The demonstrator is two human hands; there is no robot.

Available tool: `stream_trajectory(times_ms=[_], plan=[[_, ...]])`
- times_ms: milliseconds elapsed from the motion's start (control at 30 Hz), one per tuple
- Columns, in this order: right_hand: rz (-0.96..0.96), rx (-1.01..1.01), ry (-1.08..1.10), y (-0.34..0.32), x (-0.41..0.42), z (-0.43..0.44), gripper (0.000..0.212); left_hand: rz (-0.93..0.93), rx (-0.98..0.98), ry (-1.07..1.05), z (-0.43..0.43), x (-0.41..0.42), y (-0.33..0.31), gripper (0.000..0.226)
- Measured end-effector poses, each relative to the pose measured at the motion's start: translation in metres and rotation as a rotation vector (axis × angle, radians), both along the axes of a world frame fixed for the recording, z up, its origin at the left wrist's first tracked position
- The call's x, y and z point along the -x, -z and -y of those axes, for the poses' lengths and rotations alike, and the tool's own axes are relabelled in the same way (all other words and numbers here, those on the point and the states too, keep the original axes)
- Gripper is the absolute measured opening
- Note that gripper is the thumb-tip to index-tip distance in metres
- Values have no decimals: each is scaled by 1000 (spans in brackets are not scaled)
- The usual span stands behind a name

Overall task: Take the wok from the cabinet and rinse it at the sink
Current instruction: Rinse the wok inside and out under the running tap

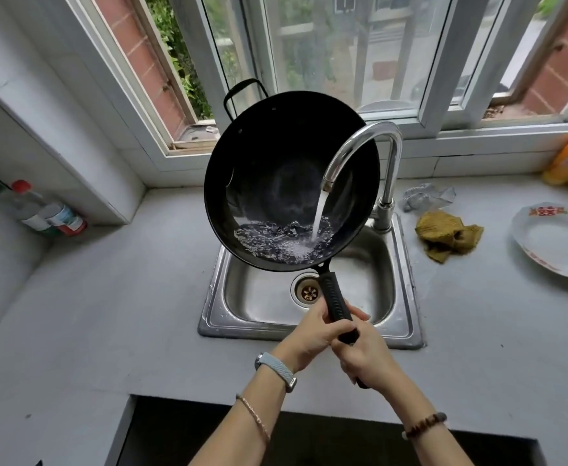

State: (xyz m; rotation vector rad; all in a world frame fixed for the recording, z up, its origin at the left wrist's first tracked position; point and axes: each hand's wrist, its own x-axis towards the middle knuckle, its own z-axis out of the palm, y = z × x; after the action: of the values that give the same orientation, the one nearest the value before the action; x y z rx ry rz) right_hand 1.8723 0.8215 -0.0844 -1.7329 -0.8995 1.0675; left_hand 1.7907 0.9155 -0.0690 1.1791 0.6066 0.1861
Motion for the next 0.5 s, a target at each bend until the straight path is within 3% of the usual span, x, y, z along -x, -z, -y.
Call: stream_trajectory(times_ms=[233,500], plan=[[-353,0,28,-4,13,3,32,-56,-25,-33,5,14,0,32],[-564,-91,-71,-13,47,-8,30,-59,-57,-131,2,52,-12,41]])
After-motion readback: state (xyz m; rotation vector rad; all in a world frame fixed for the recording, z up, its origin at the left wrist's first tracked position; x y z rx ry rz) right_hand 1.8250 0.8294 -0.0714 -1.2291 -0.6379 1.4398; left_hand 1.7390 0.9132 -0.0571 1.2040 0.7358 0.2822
